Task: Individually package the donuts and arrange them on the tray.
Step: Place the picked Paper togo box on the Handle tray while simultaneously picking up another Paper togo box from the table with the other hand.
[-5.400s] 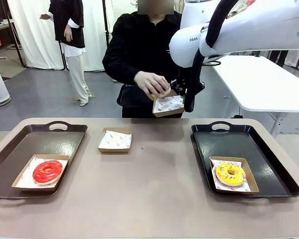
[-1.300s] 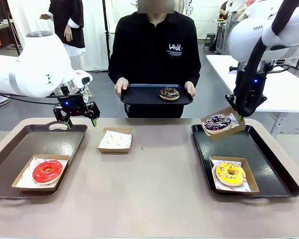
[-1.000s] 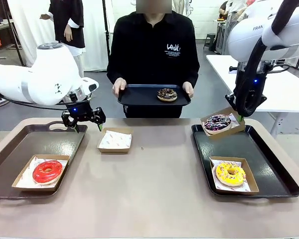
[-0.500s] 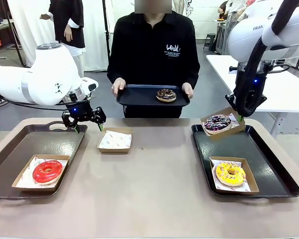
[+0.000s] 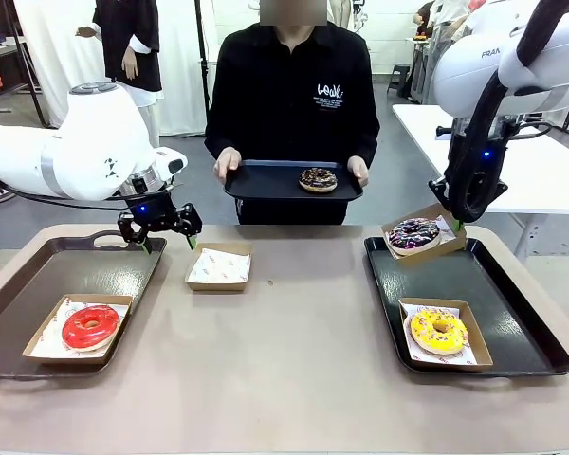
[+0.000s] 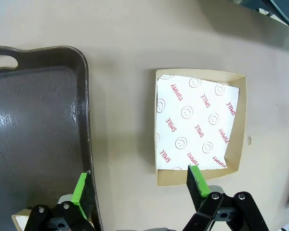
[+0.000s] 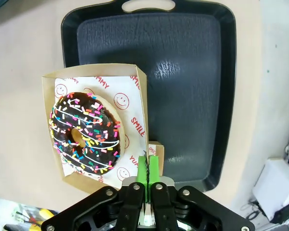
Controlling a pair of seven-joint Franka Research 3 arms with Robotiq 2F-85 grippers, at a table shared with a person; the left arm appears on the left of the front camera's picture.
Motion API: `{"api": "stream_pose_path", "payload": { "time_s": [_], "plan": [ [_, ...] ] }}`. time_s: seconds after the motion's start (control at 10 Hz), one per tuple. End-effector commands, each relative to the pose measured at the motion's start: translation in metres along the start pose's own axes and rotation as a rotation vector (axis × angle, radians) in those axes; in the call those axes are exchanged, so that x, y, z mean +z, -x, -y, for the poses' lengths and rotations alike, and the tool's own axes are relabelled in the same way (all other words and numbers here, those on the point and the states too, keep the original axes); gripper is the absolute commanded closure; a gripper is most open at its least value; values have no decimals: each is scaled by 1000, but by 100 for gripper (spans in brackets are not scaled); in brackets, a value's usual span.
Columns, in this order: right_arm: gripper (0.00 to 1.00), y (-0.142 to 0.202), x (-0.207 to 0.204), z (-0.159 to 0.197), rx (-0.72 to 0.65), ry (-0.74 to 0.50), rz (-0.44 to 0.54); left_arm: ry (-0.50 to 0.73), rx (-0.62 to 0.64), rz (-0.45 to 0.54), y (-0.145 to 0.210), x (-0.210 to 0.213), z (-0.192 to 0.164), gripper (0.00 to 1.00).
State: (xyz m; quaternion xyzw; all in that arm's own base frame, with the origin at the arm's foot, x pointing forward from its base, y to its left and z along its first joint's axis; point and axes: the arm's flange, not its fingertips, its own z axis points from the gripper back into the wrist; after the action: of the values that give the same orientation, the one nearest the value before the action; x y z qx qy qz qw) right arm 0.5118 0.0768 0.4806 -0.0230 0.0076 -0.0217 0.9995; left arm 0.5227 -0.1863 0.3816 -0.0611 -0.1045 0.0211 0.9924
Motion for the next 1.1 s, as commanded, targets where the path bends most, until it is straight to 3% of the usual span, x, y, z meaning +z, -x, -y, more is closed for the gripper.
{"api": "stream_pose_path", "payload": {
  "time_s": [0.0, 0.2, 1.0],
  "plan": [
    [99, -1, -4, 4, 1, -24, 34, -41, 7, 6, -3, -4, 4, 0],
    [99, -9, -16, 7, -34, -46, 100, -37, -21, 21, -11, -7, 12, 0],
    [99, -27, -73, 12, -76, -43, 37, -82, -10, -47, -38, -28, 46, 0]
  ]
}}
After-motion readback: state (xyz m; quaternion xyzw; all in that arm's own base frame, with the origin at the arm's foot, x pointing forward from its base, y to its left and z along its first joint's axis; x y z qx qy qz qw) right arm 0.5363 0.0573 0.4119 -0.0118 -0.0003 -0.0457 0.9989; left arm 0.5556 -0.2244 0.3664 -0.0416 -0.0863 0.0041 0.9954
